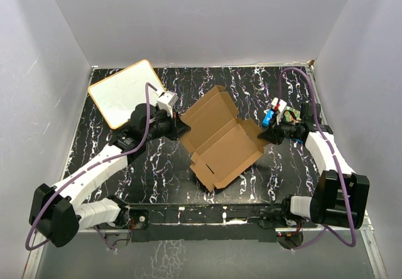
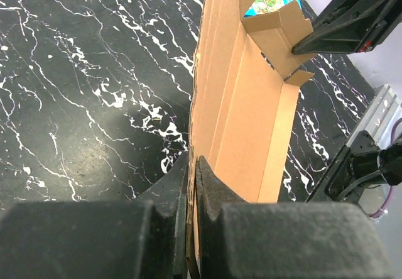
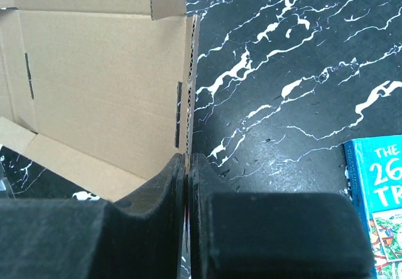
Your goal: Fold the paper box
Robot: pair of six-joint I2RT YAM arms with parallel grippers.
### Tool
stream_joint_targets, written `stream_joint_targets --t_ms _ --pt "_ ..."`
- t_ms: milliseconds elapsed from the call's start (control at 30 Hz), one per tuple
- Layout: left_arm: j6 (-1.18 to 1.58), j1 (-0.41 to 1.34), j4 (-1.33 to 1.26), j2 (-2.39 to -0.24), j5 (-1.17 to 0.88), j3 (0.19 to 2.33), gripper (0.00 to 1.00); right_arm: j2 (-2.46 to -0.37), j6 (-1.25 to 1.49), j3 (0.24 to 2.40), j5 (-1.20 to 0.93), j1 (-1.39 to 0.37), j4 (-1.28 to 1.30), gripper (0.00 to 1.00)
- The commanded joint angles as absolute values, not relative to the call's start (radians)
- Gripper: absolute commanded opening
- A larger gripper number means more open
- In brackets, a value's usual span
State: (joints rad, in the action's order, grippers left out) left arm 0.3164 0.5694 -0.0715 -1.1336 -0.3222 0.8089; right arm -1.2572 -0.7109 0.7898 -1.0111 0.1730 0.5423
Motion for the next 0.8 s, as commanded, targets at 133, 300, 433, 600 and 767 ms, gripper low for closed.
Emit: stream_joint_targets --t_ms 133,300,433,600,767 --pt "0.248 0.571 -0.124 -1.135 -0.319 0.810 0.00 -1.264 -0.690 0.780 -1.052 0.173 0.456 0.08" --pt "0.214 0.572 -0.110 -1.143 -0.395 0.842 0.00 -1.263 -0.683 0.756 -1.023 0.172 0.423 0.10" --pt "0.181 0.571 -0.082 -1.156 -0.464 0.885 0.00 -1.262 -0.654 0.737 -1.020 0.172 0.389 0.15" --pt "0.170 0.571 -0.013 -1.166 -0.537 0.958 0.00 -1.254 -0.633 0.716 -1.045 0.172 0.356 0.15" --pt "0.198 0.571 0.038 -1.168 -0.591 1.008 0.00 -1.254 -0.616 0.699 -1.048 0.173 0.326 0.13"
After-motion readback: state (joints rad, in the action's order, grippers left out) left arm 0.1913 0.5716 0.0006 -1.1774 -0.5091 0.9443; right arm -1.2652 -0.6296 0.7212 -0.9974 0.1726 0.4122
